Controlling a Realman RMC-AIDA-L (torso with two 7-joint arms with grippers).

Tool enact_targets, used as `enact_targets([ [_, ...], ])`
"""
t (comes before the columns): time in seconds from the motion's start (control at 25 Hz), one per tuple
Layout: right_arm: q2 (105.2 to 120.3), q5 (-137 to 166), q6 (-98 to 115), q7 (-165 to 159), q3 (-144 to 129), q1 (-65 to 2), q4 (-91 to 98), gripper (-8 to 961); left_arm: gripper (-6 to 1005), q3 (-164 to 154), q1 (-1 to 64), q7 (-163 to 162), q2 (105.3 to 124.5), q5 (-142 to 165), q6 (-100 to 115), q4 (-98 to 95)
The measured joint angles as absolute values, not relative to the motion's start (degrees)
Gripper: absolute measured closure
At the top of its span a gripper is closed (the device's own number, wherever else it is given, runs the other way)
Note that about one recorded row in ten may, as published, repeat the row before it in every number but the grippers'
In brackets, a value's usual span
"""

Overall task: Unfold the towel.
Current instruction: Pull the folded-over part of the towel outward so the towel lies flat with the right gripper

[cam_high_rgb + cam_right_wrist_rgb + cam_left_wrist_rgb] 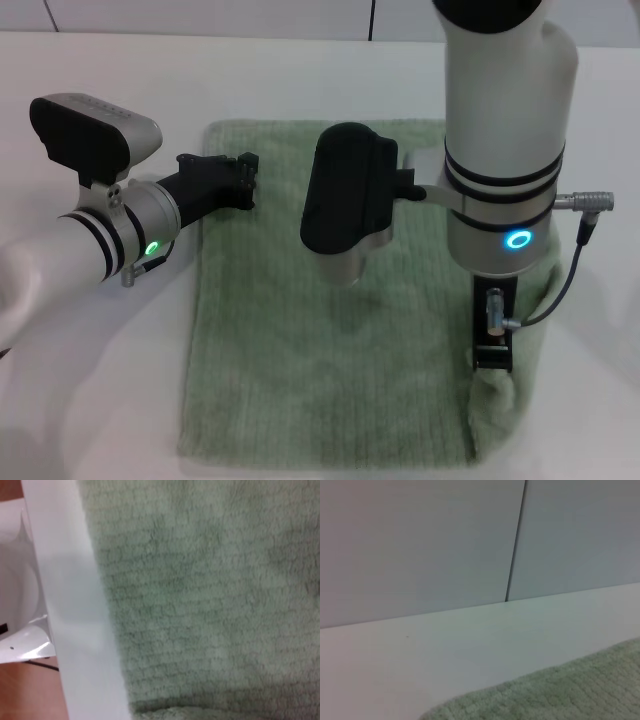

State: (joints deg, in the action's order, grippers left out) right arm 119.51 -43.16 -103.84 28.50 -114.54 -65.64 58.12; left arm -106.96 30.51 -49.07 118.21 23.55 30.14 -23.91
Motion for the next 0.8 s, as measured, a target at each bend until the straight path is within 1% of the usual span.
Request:
enact_targets([
  [0.8, 119.27, -43.12, -106.02, 24.93, -120.41, -66.12, 57.31, 935, 1000, -106.78, 30.66, -49.40, 118.12, 25.14, 29.27, -23.91],
])
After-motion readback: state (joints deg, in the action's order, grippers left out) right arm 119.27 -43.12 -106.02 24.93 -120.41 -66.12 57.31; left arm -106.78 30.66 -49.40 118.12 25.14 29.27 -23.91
